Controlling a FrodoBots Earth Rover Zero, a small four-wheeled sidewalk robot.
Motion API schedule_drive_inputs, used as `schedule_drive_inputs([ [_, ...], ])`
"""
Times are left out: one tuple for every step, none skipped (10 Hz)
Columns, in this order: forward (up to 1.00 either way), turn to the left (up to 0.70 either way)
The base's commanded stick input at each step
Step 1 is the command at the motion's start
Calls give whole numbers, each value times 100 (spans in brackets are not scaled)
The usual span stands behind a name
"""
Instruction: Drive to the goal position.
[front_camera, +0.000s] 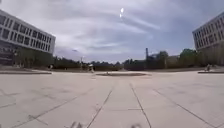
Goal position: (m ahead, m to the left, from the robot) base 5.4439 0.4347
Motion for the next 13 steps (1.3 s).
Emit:
schedule_drive_inputs([
  [70,0],
  [70,0],
  [70,0],
  [70,0],
  [70,0],
  [70,-29],
  [70,-35],
  [70,-35],
  [70,-19],
  [70,-1],
  [70,0],
  [70,0],
  [70,0],
])
